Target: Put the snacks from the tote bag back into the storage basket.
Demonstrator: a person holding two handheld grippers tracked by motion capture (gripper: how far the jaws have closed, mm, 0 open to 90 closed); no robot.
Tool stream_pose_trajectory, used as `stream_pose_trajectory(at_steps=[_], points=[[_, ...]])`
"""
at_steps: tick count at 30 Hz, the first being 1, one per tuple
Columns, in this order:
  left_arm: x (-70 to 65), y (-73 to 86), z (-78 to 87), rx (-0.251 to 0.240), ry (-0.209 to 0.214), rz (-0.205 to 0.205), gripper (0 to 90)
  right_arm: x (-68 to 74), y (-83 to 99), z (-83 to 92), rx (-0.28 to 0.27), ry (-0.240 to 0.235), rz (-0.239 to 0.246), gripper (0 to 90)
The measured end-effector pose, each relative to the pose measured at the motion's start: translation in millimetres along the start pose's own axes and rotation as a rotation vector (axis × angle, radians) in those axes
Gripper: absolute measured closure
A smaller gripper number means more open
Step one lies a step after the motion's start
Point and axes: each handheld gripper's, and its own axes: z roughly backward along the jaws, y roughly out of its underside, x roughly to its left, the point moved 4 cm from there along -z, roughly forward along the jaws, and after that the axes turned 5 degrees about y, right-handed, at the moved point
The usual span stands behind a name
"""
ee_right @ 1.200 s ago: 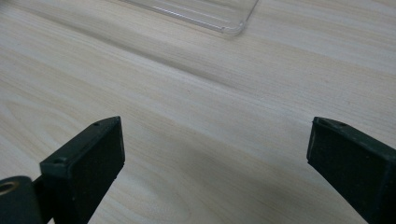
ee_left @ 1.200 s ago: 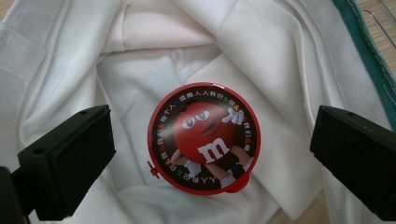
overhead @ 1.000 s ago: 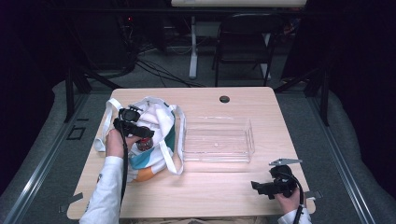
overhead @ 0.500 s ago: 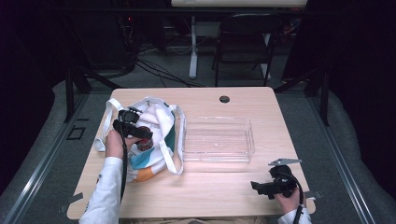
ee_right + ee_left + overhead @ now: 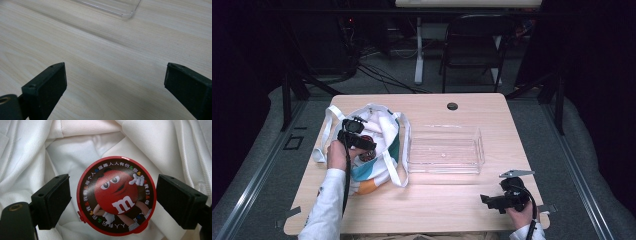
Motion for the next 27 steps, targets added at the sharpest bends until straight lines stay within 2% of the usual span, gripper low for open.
stream_pose_trajectory(at_steps=[8,13,27], points=[[-0.4,0.8,-6.4,0.029,-0.009,-0.007,16.3,-0.4,0.2,-0.5,0.003,0.000,-0.001,4.1],[-1.5,1.4,-6.6,0.025,-0.005,-0.014,25.1,-0.2,0.2,-0.1,0.003,0.000,0.001,4.2],[-3.6,1.1,-3.4,0.018,-0.005,-0.021,25.9,-1.3,0.3,0.2,-0.002,0.002,-0.005,4.2]])
